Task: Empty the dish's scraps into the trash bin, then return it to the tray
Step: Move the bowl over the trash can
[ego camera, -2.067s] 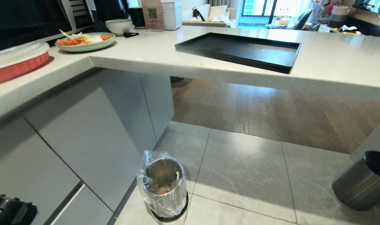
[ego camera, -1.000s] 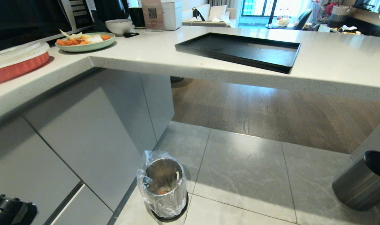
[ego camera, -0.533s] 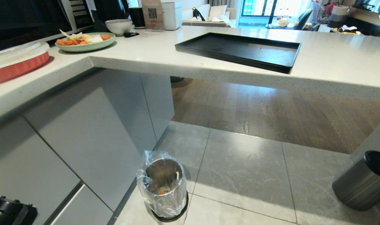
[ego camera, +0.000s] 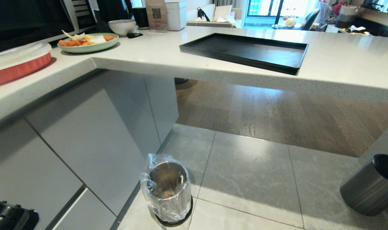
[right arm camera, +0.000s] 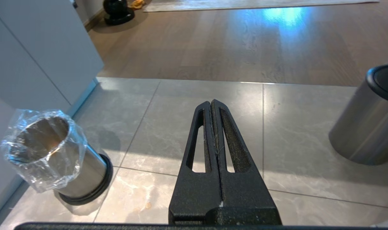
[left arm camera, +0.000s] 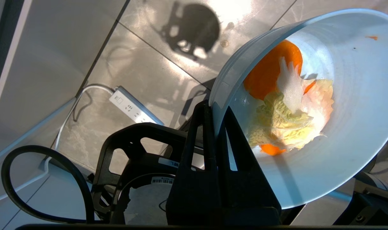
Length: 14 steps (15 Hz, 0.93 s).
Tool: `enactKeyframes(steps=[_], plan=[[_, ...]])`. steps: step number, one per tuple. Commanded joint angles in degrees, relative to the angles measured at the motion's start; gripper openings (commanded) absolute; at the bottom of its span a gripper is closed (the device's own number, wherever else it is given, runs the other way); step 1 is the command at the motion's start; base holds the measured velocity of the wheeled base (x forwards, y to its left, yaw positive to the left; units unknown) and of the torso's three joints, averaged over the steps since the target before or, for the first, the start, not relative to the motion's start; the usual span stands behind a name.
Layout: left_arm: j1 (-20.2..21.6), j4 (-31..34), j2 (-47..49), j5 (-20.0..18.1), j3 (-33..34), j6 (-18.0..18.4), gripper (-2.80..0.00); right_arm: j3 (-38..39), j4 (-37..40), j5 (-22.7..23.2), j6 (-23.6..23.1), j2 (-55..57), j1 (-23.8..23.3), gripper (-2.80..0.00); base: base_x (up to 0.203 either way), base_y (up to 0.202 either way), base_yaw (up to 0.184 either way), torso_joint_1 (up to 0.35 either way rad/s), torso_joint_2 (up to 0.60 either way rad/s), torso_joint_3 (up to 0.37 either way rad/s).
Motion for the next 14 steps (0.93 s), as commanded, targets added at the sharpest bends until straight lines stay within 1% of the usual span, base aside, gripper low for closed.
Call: enactKeyframes(steps=[1,3,12,14], plan=[[0.0,0.13,0.07,0.08,0.05,-0.19,-2.8,0.0,-0.02,-0.02,0.03,-0.02,0.01,-2.8,0.0,0.0,0.0,0.0,0.0,0.0],[0.0,0.1,0.14,0.17,0.05,-0.19,-2.8,0.0,-0.02,-0.02,0.03,-0.02,0.01,-2.8,-0.001,-0.084,-0.005,0.007,0.0,0.001],[0.0,0.09,-0.01,0.35,0.05,-0.1,-2.8,0.0,-0.02,-0.02,0.03,-0.02,0.01,-2.8,0.0,-0.189,0.0,0.003,0.01,0.003],[0.0,0.11,-0.01,0.35,0.05,-0.19,-2.8,0.0,-0.02,-0.02,0.03,-0.02,0.01,-2.8,0.0,-0.056,-0.001,-0.001,0.0,-0.001]])
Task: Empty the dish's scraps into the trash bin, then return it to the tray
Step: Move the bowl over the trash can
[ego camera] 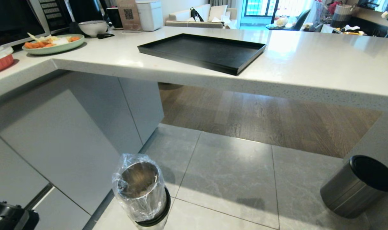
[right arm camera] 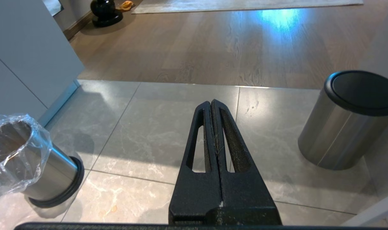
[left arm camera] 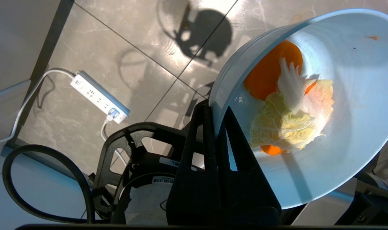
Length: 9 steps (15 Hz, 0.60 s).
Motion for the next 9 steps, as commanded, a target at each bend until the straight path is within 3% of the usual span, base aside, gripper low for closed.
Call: enactKeyframes(steps=[1,9], plan=[[0.0,0.05,-0.01,-0.02,-0.03,-0.21,-2.8,0.0,-0.02,-0.01,0.05,-0.02,0.01,-2.8,0.0,0.0,0.0,0.0,0.0,0.0],[0.0,0.05,-0.01,-0.02,-0.11,-0.3,-2.8,0.0,-0.02,-0.01,0.05,-0.02,0.01,-2.8,0.0,0.0,0.0,0.0,0.0,0.0]])
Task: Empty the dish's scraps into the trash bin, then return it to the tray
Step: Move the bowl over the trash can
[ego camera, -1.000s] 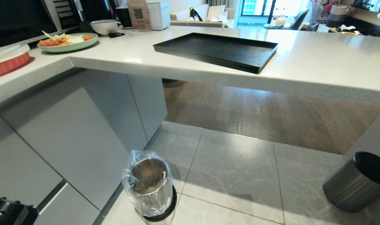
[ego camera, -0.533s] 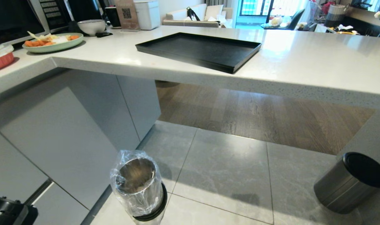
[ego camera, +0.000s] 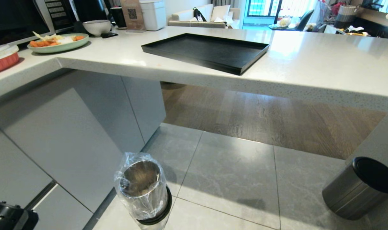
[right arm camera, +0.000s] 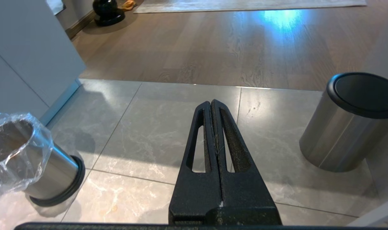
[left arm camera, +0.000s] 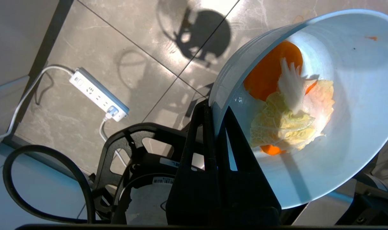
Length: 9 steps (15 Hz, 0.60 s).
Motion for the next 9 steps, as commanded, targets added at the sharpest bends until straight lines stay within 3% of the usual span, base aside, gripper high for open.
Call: enactKeyframes(steps=[1,9], plan=[[0.0,0.07,0.01,0.04,-0.07,-0.14,-2.8,0.0,-0.06,-0.02,0.04,-0.02,0.01,-2.8,0.0,0.0,0.0,0.0,0.0,0.0],[0.0,0.07,-0.05,0.04,0.02,-0.19,-2.8,0.0,-0.06,-0.02,0.04,-0.02,0.01,-2.8,0.0,0.0,0.0,0.0,0.0,0.0]])
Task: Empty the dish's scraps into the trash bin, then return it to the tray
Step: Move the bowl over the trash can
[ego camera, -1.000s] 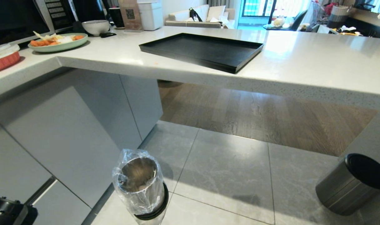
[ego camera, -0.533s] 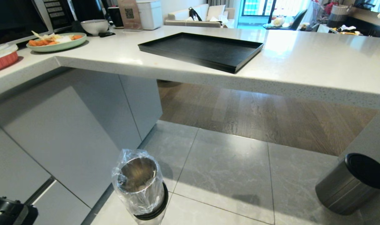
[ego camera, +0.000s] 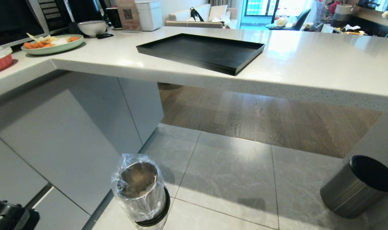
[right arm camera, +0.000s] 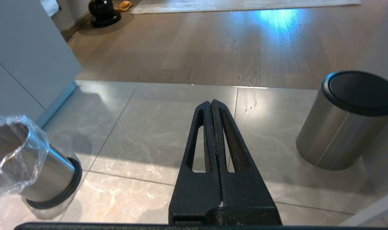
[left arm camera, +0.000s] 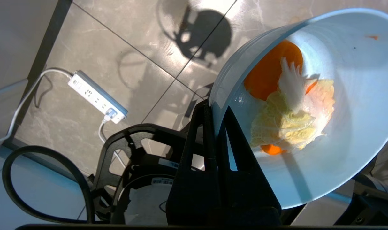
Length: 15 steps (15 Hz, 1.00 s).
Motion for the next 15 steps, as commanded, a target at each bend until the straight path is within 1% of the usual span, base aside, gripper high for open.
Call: enactKeyframes(steps=[1,9,10,15], plan=[[0.04,0.24,-0.08,0.11,0.15,-0.28,-2.8,0.0,0.0,0.05,0.05,-0.02,0.01,-2.8,-0.009,-0.001,0.062,0.005,0.0,0.002],[0.06,0.24,-0.08,0.17,0.15,-0.23,-2.8,0.0,0.0,0.05,0.05,-0.02,0.01,-2.8,-0.002,-0.008,0.162,0.002,0.0,0.002],[0.04,0.24,-0.08,0.13,0.15,-0.26,-2.8,0.0,0.0,0.05,0.05,-0.02,0.01,-2.8,-0.002,-0.002,0.075,0.0,0.0,0.002],[0.05,0.24,-0.08,0.2,-0.2,-0.1,-2.8,0.0,0.0,0.05,0.05,-0.02,0.01,-2.8,0.0,0.0,0.0,0.0,0.0,0.0]])
